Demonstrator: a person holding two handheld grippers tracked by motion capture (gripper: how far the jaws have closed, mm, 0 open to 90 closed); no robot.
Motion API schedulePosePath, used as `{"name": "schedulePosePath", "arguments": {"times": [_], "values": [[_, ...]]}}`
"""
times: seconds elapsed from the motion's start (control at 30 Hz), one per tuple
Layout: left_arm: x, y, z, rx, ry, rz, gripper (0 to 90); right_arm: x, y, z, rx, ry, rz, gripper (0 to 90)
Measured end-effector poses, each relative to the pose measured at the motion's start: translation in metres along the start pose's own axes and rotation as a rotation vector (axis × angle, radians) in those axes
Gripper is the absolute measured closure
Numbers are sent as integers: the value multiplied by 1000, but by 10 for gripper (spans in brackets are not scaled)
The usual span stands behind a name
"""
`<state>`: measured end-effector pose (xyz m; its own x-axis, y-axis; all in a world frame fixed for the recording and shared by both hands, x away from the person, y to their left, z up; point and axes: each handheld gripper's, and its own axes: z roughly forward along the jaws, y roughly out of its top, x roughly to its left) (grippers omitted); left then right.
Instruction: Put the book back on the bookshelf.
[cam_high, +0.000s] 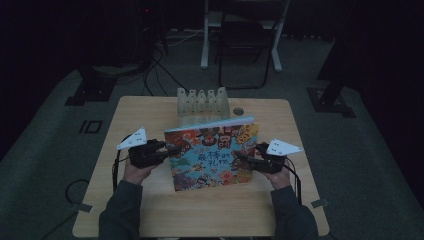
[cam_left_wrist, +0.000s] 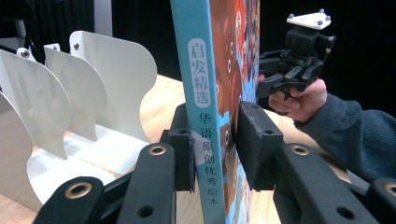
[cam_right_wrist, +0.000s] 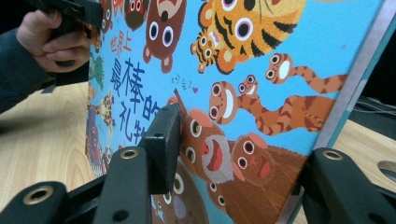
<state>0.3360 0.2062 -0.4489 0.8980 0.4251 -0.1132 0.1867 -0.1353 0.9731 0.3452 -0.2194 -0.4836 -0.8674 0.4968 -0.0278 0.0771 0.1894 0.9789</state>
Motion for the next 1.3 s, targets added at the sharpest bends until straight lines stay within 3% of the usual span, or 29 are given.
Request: {"name": "schedulePosePath", "arguments": {"times": [0.37,0.47,0.63,0.83,1.03,1.3], "values": [[-2,1,1,2,1,13,690,6,2,-3,37,-66,-30,444],[-2,1,0,6,4,21,703,5,-1,-6,37,-115,-15,403],[-4,2,-3,8,4,37,726,-7,-10,-6,50,-114,55,368],[-5,2,-2,0,-4,37,732,-15,-19,5,85,-131,88,335],[-7,4,-1,6,-17,57,746,-24,-26,9,81,-126,140,306],[-13,11,5,14,-8,101,746,-24,-22,10,62,-110,122,377]]}}
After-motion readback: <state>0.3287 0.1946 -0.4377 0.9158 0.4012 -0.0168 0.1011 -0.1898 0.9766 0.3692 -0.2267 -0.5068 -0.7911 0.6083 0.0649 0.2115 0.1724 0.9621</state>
